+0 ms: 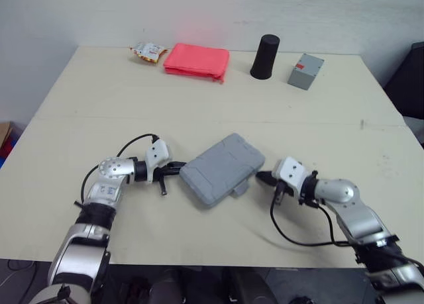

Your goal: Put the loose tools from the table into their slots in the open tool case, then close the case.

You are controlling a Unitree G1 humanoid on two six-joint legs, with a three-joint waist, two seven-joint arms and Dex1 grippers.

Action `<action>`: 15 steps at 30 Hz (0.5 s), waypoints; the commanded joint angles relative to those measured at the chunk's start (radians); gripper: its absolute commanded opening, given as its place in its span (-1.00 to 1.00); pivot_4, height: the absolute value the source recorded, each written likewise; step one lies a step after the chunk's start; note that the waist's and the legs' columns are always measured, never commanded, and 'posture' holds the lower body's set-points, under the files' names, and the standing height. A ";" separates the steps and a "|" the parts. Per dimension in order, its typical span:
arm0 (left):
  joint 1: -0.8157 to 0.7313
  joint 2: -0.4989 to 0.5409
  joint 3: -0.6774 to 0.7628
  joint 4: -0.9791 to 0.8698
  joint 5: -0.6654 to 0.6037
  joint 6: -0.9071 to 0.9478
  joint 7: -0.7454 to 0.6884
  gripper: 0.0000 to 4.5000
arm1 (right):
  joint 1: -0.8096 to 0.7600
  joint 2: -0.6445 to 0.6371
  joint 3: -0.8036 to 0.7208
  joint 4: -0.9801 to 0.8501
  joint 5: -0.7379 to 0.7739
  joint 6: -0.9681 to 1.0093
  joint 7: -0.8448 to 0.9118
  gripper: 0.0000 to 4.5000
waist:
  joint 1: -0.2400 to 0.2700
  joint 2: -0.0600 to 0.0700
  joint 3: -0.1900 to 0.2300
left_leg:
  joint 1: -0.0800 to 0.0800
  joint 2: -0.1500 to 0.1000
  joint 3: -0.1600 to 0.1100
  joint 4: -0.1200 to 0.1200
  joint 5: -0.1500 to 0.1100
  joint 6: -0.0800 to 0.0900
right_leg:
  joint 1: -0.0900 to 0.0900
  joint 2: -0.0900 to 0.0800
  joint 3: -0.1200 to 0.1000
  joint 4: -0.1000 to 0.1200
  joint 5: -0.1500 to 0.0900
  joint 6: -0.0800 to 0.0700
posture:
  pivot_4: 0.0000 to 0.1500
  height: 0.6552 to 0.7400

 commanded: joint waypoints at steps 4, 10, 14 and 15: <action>0.112 -0.015 0.070 -0.224 -0.040 0.154 0.166 -1.00 | -0.020 0.012 -0.041 0.084 -0.057 -0.046 -0.067 -0.97 | 0.008 0.000 0.000 | 0.000 -0.001 -0.002 0.001 0.000 0.000 | 0.001 -0.001 -0.001 0.000 0.000 0.000 | 1.00 1.00; 0.022 -0.015 0.111 -0.262 -0.086 0.134 0.207 -1.00 | 0.160 -0.070 -0.136 -0.124 0.018 0.053 -0.015 -0.97 | 0.023 0.000 0.000 | -0.001 -0.002 -0.003 0.001 0.000 0.001 | 0.002 -0.003 -0.003 -0.001 0.000 0.000 | 1.00 1.00; -0.097 -0.073 -0.003 -0.312 -0.102 0.174 0.122 -1.00 | 0.287 -0.084 -0.204 -0.379 0.187 0.229 0.057 -0.97 | 0.038 0.000 0.000 | -0.002 -0.004 -0.003 0.001 0.000 0.001 | 0.003 -0.004 -0.004 -0.002 0.000 0.001 | 1.00 1.00; -0.121 -0.085 -0.033 -0.308 -0.088 0.178 0.108 -1.00 | 0.305 -0.086 -0.210 -0.427 0.212 0.259 0.068 -0.97 | 0.037 0.000 0.000 | -0.002 -0.004 -0.003 0.001 0.000 0.001 | 0.003 -0.003 -0.004 -0.002 0.000 0.001 | 1.00 1.00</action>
